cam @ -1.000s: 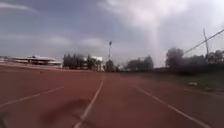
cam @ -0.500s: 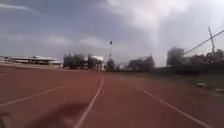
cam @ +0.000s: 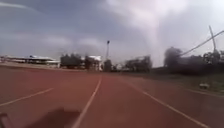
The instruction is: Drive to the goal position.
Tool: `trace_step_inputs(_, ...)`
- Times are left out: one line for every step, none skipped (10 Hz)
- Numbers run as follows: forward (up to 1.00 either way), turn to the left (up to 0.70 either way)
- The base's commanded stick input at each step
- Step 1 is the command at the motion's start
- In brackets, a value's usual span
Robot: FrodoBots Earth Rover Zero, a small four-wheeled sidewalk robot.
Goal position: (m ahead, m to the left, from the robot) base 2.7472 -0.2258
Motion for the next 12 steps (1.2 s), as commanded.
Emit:
trace_step_inputs(0.7, 0.0)
trace_step_inputs(0.7, 0.0)
trace_step_inputs(0.7, 0.0)
trace_step_inputs(0.7, 0.0)
trace_step_inputs(0.7, 0.0)
trace_step_inputs(0.7, 0.0)
trace_step_inputs(0.7, 0.0)
trace_step_inputs(0.7, 0.0)
trace_step_inputs(0.7, 0.0)
trace_step_inputs(0.7, 0.0)
trace_step_inputs(0.7, 0.0)
trace_step_inputs(0.7, 0.0)
